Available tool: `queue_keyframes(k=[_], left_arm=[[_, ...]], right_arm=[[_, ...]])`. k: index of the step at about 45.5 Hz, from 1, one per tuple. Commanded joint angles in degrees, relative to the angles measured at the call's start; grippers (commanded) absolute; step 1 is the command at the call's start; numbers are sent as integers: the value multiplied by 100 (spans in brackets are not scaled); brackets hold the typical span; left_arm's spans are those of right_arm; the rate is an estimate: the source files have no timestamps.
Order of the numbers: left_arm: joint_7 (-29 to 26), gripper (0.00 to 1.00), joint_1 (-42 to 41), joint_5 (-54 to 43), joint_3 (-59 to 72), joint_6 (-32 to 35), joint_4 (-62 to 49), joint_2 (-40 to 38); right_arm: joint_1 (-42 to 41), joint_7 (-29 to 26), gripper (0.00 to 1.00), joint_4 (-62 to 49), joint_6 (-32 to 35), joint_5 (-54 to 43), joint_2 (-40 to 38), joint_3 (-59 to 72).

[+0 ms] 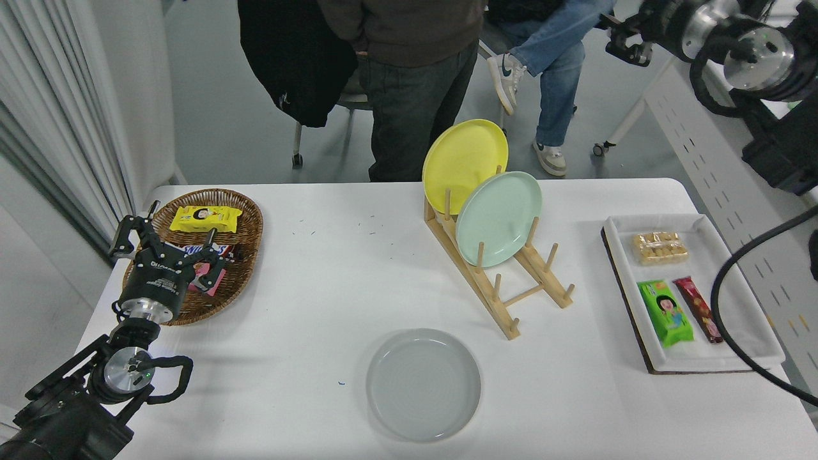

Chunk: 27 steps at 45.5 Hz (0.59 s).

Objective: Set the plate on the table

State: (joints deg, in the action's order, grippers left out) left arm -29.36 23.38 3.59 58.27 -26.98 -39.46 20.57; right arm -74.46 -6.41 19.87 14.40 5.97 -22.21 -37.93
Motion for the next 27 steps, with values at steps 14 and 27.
queue_keyframes(k=[14, 27], left_arm=[[0, 98, 0, 1, 0, 0, -1, 0], [0, 98, 0, 1, 0, 0, -1, 0]], right_arm=[[1626, 307, 99, 166, 863, -69, -407, -865], [2822, 307, 99, 947, 872, -157, -776, -804]])
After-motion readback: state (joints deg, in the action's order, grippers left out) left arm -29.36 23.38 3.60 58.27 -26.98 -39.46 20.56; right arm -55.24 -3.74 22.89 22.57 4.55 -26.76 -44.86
